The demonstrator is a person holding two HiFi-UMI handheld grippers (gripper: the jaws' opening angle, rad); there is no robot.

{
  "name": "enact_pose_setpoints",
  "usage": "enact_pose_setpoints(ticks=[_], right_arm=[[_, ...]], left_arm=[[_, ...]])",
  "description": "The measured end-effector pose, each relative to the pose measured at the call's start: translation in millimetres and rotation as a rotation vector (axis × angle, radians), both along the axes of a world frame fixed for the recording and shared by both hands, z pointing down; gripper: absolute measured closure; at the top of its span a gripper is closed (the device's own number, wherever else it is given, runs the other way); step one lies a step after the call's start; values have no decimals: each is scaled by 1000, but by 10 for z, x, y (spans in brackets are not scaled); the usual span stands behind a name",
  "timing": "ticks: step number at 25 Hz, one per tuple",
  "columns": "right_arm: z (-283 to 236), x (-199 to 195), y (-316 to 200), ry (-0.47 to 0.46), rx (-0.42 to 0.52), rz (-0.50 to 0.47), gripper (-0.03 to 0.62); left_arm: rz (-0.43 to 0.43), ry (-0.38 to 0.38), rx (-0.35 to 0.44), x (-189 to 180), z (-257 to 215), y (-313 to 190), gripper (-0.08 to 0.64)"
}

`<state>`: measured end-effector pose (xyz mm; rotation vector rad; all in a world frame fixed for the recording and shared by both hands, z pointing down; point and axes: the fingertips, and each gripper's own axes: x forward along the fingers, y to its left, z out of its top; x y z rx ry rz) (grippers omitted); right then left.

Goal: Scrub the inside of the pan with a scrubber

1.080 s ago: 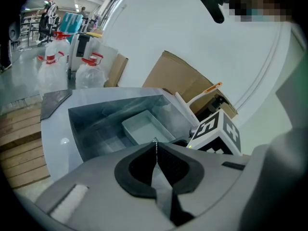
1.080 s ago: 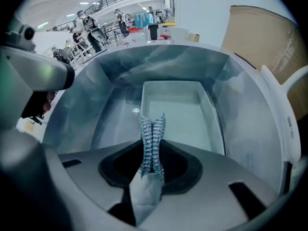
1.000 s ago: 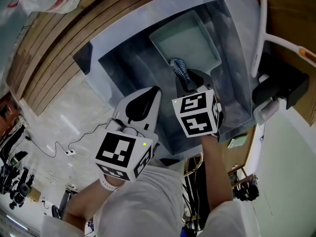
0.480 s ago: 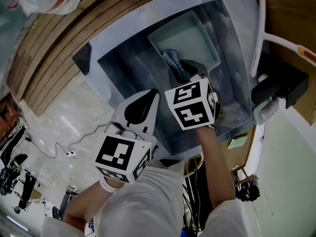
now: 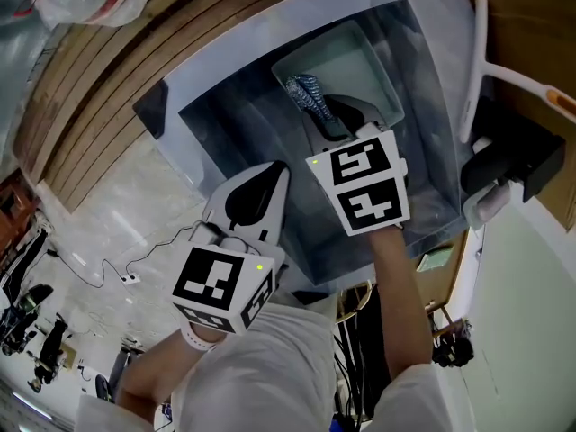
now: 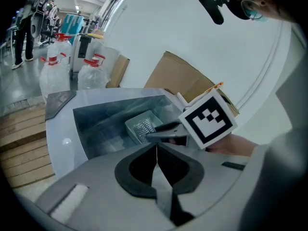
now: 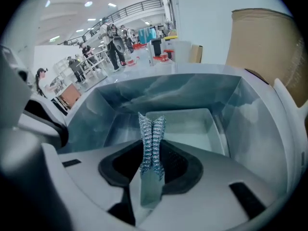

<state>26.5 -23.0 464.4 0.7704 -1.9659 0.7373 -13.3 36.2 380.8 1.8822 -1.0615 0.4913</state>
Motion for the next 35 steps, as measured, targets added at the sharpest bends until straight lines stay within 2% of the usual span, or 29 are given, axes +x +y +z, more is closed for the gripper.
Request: enact_pose_setpoints(ticks=[2, 6, 10, 16, 20, 22, 28, 32, 35], right_arm=[[-105, 53, -80, -12, 29, 29, 485], [-112, 342, -247, 162, 146, 7, 483], [-34, 524, -338, 205, 154, 18, 482], [91, 778, -508, 319, 191, 35, 482], [149, 854, -655, 409, 264, -31, 482], [222, 841, -652, 433, 270, -66, 483], [290, 803, -538, 434, 197, -66, 497], [278, 622, -375, 380, 153, -104, 502], [253, 492, -257, 326, 121, -97, 502]], left_arm=[[-2, 0, 0, -7, 4, -12, 554], [-2, 6, 2, 5, -9, -43, 554], [6, 6, -3, 33, 10, -37, 554], [7, 0, -5, 14, 14, -32, 554], [9, 0, -3, 10, 18, -51, 554], [9, 0, -10, 4, 33, -40, 554], [13, 3, -2, 8, -9, -45, 554], [7, -1, -8, -20, 22, -18, 554], [8, 3, -7, 1, -3, 4, 554]])
